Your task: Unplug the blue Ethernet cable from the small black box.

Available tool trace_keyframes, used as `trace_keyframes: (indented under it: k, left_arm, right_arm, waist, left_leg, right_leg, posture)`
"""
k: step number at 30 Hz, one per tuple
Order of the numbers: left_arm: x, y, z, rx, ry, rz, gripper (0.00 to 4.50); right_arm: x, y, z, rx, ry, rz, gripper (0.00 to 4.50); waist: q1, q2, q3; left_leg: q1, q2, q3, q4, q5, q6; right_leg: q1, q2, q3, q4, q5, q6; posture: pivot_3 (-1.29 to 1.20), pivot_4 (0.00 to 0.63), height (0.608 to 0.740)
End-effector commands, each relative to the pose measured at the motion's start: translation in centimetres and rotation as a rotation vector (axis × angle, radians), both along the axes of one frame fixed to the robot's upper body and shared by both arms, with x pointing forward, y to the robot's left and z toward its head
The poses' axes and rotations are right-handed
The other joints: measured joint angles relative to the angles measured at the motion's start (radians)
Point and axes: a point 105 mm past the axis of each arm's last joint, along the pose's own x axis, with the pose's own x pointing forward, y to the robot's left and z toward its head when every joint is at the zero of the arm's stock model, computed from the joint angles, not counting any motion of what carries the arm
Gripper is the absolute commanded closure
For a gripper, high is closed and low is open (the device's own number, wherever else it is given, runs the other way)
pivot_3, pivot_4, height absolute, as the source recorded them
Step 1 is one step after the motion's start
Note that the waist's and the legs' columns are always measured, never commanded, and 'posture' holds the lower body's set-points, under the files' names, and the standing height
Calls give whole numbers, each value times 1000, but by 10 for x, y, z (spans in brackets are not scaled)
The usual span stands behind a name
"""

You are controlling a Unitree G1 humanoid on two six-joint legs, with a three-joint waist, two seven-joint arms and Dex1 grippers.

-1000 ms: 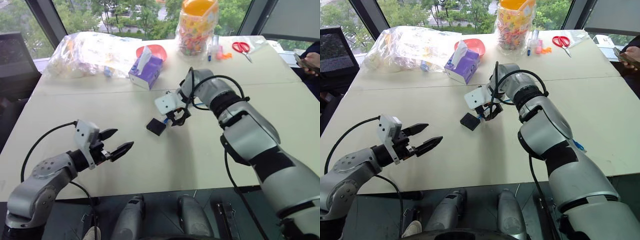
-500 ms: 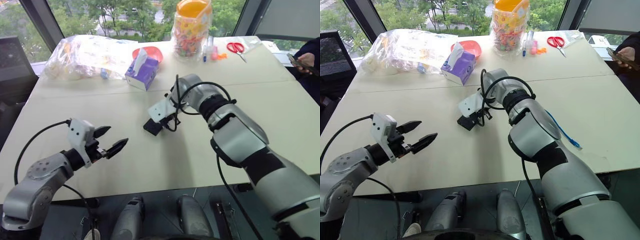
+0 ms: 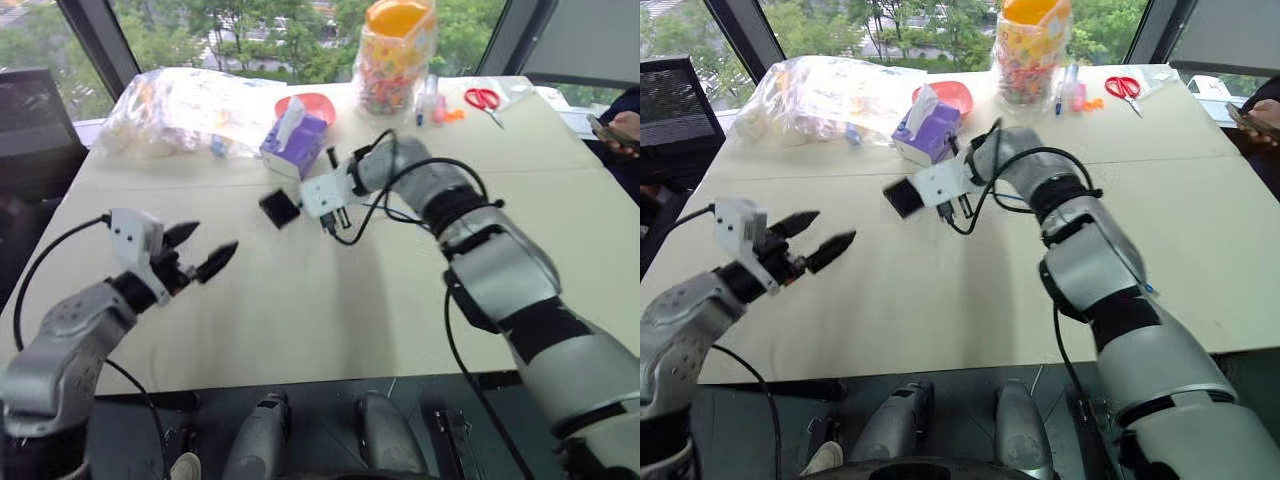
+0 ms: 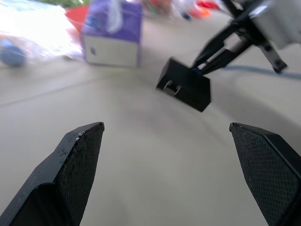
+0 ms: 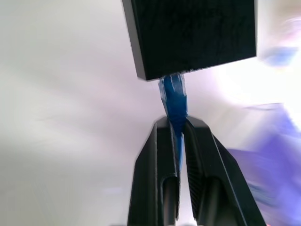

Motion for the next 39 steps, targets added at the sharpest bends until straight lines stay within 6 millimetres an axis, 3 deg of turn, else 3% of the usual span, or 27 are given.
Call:
trace_keyframes:
  k: [1, 4, 7, 12, 18, 24, 32, 39]
  left_arm:
    - [14, -5, 13, -65, -30, -23, 0]
    - [28, -25, 23, -100, -34, -118, 0]
    - [35, -40, 29, -119, -27, -191, 0]
    - [27, -68, 31, -110, 24, -389, 0]
    - [25, -73, 33, -90, 36, -440, 0]
    - [34, -73, 42, -114, -8, -411, 0]
    - [33, -77, 40, -126, -8, -418, 0]
    - [34, -79, 33, -117, 10, -429, 1952]
  right_arm:
    - [-7, -7, 30, 318, -218, 10, 4472]
    - [-28, -25, 15, 411, -356, -22, 4472]
    - [-39, -29, 8, 437, -455, -89, 4472]
    - [-46, -30, 8, 435, -593, -181, 4472]
    - [-45, -29, 8, 431, -630, -223, 4472]
    - [-48, -23, -2, 398, -608, -189, 4472]
    - [-56, -18, -7, 376, -592, -138, 4472]
    - [-63, -14, -7, 371, -589, -108, 4500]
  waist:
    - [0, 0, 0]
    - [8, -1, 0]
    - [-1, -1, 0]
    - [-18, -1, 0]
    - [-10, -1, 0]
    - [0, -2, 0]
    - [0, -3, 1]
    - [1, -4, 1]
  left_leg:
    - [0, 0, 0, 0, 0, 0]
    - [0, 0, 0, 0, 0, 0]
    - [-1, -1, 1, 0, 0, 0]
    - [0, 0, 4, 0, 0, 0]
    - [0, 0, 4, 0, 0, 0]
    - [0, 0, 4, 0, 0, 0]
    - [0, 0, 4, 0, 0, 0]
    - [0, 0, 4, 0, 0, 0]
  right_leg:
    - [0, 0, 0, 0, 0, 0]
    - [0, 0, 0, 0, 1, 4]
    - [-1, -1, 1, 0, 1, 5]
    - [-2, -1, 3, 2, 2, 4]
    - [-1, -1, 3, 1, 0, 1]
    - [0, -1, 3, -1, 0, 1]
    - [0, -1, 3, -1, 0, 1]
    - [0, -1, 3, -1, 0, 1]
  posture:
    - [0, 150, 728]
    - [0, 150, 728]
    - [0, 150, 728]
    - [0, 150, 728]
    - [0, 150, 728]
    - [0, 150, 728]
    - [0, 150, 728]
    - [0, 150, 728]
